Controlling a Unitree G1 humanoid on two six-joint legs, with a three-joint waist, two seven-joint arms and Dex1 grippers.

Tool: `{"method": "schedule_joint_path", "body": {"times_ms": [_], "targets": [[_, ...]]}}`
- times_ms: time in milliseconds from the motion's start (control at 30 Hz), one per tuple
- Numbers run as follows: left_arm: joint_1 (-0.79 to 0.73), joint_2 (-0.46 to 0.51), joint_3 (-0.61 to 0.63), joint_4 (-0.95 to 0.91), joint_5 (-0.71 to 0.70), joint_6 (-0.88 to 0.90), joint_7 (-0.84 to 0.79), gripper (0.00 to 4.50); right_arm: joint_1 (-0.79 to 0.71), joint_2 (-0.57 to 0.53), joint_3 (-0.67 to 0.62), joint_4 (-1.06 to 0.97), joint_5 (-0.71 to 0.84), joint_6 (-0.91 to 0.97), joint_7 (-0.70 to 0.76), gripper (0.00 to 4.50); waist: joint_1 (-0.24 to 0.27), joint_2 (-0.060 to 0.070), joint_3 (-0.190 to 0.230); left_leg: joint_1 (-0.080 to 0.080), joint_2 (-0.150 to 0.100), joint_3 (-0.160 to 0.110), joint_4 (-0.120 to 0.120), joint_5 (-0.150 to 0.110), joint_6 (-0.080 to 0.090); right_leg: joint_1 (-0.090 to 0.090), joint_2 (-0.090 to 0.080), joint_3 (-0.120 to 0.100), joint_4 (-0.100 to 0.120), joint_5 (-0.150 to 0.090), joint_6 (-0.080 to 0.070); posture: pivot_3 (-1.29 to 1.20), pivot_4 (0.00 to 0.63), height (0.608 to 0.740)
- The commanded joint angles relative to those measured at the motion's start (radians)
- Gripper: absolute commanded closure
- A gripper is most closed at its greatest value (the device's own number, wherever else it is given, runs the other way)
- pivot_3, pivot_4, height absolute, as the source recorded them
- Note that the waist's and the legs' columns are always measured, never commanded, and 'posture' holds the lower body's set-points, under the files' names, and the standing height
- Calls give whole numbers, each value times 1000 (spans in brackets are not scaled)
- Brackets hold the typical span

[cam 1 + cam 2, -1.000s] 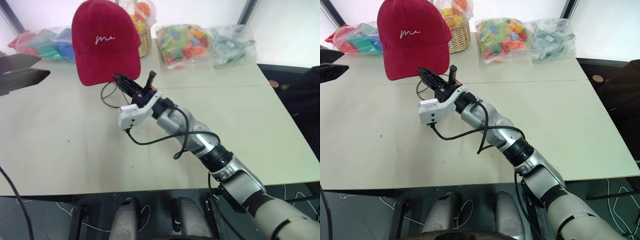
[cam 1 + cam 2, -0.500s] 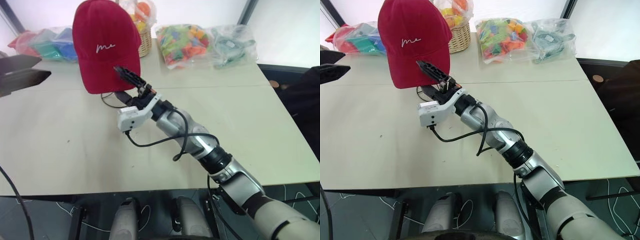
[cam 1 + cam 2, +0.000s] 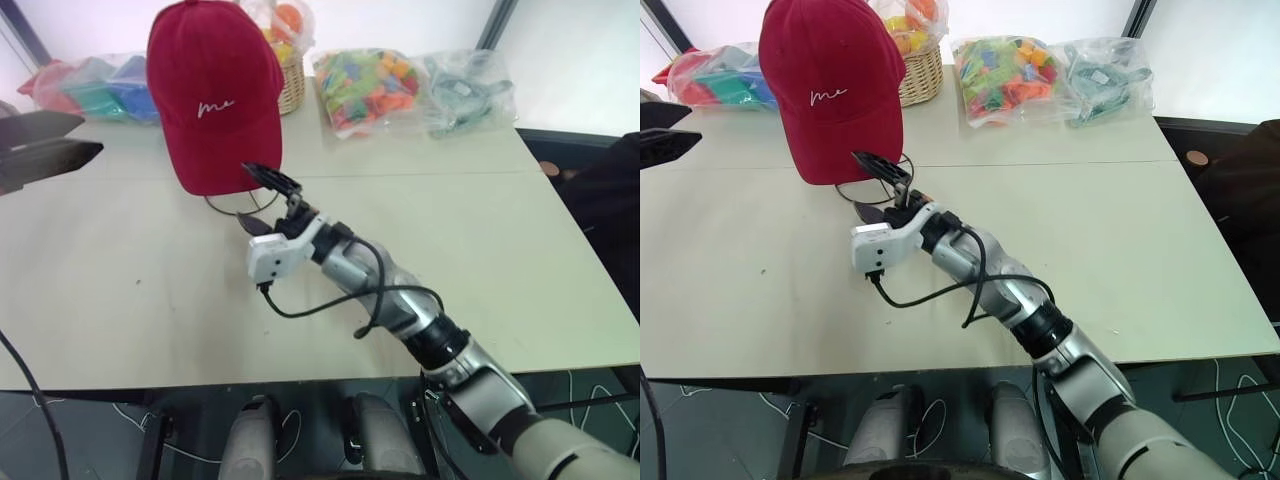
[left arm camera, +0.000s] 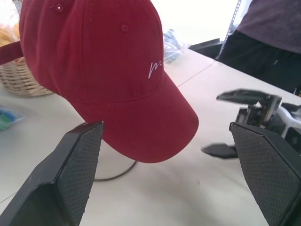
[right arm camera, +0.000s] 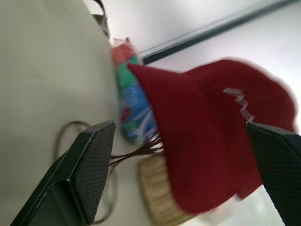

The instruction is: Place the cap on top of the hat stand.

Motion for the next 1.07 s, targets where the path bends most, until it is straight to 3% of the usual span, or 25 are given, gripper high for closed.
{"method": "schedule_joint_path", "body": {"times_ms": [33, 267, 433, 533, 600, 733, 1067], "targets": [[-4, 13, 17, -12, -5, -16, -8, 0, 20, 19, -100, -149, 125, 115, 92, 35, 1, 0, 0, 0, 0, 0, 0, 0, 0, 0, 0, 0, 0, 0, 0, 0, 150, 740], [62, 29, 14, 4, 36, -51, -28, 0, -38, -23, -352, -381, 420, 507, 329, 35, 1, 0, 0, 0, 0, 0, 0, 0, 0, 0, 0, 0, 1, 0, 0, 0, 150, 740], [143, 28, 23, 19, 71, -83, -31, 0, -87, -189, -577, -508, 800, 909, 586, 35, 7, 0, 0, 1, 0, 0, 0, 0, 0, 1, 0, 0, 0, 0, 0, 0, 150, 740], [174, 18, 43, 23, 73, -86, -16, 0, -56, -330, -687, -540, 1012, 1051, 730, 35, 9, 1, 0, 1, 0, 0, 0, 0, 0, 1, -1, 0, 0, 0, 0, 0, 150, 740], [196, 12, 58, 18, 70, -80, -5, 0, -2, -438, -730, -531, 1103, 1093, 814, 35, 13, 0, 0, 1, 0, 0, -1, 0, 1, 1, -1, 0, -1, 0, 0, 0, 150, 740], [246, 3, 83, -2, 64, -68, 14, 0, 55, -550, -765, -443, 1169, 1080, 843, 35, 15, 1, 0, 2, 0, 1, -1, -1, 1, 1, 0, 0, -2, 0, 0, 0, 150, 740], [348, -23, 139, -62, 52, -45, 74, 0, 70, -656, -769, -217, 1167, 914, 811, 35, 15, 1, 0, 2, 0, 2, -1, -1, 1, 1, 0, 1, -2, 0, 0, 0, 150, 740]]}}
